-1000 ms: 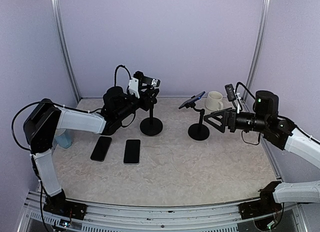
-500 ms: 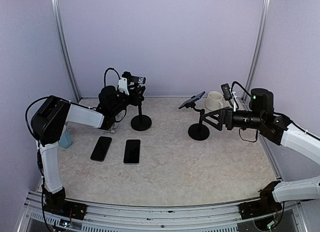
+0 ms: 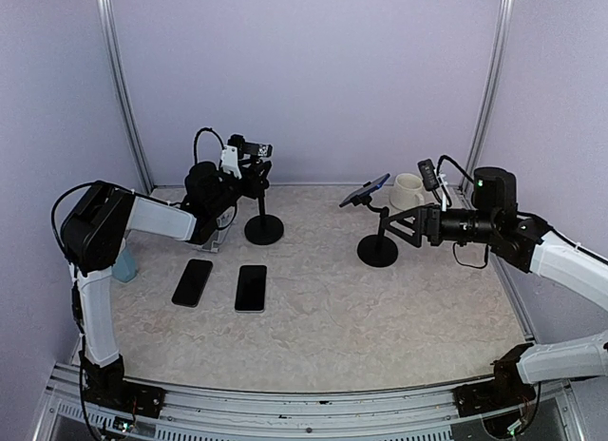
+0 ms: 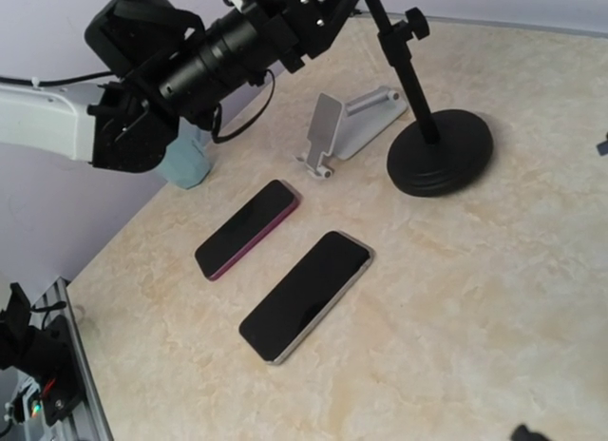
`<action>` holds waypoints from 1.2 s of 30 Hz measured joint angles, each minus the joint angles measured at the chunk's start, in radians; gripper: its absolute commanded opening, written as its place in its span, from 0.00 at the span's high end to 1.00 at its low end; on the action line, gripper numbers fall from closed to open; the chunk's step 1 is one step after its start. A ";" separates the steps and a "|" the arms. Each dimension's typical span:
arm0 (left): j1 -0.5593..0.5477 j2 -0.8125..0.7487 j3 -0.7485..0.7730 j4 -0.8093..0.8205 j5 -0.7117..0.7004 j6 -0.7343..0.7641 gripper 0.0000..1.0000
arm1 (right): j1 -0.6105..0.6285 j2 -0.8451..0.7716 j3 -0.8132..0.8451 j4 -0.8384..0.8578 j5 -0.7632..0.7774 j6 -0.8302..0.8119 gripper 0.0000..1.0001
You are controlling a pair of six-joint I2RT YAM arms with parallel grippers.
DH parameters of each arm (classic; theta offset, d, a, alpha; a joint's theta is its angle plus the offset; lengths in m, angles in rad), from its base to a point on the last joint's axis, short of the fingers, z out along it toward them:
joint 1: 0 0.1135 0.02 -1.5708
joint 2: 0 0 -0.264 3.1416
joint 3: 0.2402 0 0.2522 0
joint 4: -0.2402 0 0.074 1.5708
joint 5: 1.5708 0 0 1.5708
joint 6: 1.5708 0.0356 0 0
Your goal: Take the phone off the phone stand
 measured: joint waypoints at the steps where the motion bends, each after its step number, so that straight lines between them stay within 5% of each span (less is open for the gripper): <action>1: 0.000 0.000 -0.002 0.003 0.000 0.001 0.65 | 0.000 0.002 0.001 0.000 -0.002 0.000 0.06; 7: 0.000 0.000 -0.035 0.021 -0.003 0.012 0.54 | -0.003 0.006 0.006 0.001 -0.010 -0.003 0.06; 15: -0.001 -0.005 -0.055 0.092 -0.023 0.014 0.02 | -0.003 0.011 0.008 0.003 -0.014 -0.003 0.06; 26: -0.050 -0.084 -0.196 0.136 -0.124 -0.002 0.01 | -0.003 0.022 0.010 0.022 0.021 0.025 0.05; 36: -0.114 -0.241 -0.421 0.182 -0.247 -0.036 0.01 | -0.004 -0.059 0.008 0.013 0.203 0.101 0.05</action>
